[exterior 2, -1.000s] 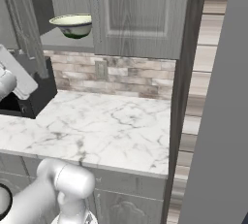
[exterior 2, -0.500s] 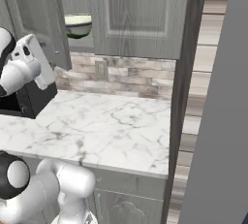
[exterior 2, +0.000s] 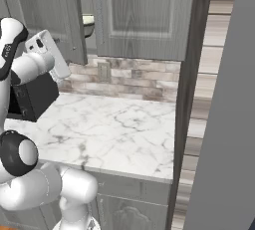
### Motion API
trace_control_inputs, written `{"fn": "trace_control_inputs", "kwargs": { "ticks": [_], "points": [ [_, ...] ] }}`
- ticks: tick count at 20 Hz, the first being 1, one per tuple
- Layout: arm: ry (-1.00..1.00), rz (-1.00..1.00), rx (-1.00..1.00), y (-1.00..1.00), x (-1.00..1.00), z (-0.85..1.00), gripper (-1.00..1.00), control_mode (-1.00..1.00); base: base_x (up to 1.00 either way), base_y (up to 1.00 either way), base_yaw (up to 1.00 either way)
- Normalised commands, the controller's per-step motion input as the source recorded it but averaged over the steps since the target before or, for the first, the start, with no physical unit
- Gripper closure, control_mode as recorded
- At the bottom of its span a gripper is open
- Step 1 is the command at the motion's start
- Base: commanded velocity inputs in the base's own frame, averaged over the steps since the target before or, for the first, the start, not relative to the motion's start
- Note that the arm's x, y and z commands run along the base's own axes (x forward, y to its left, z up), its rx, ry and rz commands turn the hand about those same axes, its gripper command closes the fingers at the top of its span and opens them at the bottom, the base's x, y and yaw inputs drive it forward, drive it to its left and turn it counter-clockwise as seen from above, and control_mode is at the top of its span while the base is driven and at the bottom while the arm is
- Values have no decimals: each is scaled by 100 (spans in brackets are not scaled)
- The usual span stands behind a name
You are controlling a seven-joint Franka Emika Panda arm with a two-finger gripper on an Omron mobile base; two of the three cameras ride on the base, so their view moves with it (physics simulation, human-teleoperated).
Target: Open the cabinet. Pick the bowls from the counter and place them in the cabinet. Then close the cabinet.
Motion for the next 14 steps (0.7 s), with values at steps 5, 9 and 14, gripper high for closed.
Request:
{"fn": "trace_control_inputs", "kwargs": {
  "ticks": [5, 9, 14],
  "points": [
    [16, -20, 2, 0, 86, 1, -100, -100, 0, 0, 0],
    [25, -18, 2, 0, 85, 0, -100, -100, 0, 0, 0],
    [23, -16, 3, 0, 89, 0, -100, -100, 0, 0, 0]
  ]
}}
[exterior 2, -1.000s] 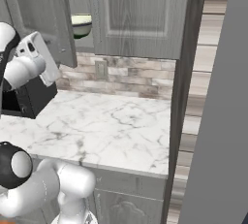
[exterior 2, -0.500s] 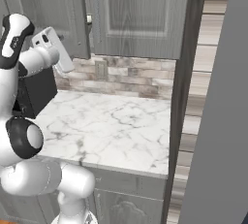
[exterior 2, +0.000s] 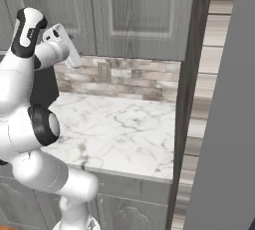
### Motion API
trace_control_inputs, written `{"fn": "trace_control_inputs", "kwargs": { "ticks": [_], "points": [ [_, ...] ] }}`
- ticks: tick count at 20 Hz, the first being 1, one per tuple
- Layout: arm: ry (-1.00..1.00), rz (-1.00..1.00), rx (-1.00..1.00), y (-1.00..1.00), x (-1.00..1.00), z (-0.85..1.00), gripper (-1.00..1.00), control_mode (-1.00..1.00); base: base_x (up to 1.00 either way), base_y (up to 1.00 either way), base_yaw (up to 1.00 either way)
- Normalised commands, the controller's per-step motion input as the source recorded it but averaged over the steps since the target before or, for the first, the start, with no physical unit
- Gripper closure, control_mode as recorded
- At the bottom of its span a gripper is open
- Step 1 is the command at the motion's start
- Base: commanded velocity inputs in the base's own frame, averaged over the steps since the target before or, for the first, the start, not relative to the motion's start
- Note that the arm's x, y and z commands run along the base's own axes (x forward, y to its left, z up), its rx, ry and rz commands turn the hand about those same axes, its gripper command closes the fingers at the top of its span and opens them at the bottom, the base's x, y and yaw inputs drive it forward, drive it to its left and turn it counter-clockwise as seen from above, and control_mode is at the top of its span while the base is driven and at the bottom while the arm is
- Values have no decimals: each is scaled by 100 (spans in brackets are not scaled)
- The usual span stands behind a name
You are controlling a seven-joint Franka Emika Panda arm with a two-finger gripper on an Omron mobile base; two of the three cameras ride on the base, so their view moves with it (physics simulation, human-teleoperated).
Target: Open the cabinet. Pick the bowls from the counter and place them in the cabinet. Then close the cabinet.
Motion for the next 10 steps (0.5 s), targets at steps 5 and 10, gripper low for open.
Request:
{"fn": "trace_control_inputs", "kwargs": {
  "ticks": [5, 10],
  "points": [
    [23, -16, 4, 0, 78, 0, -100, -100, 0, 0, 0],
    [24, -16, 4, 0, 77, -1, -100, -100, 0, 0, 0]
  ]
}}
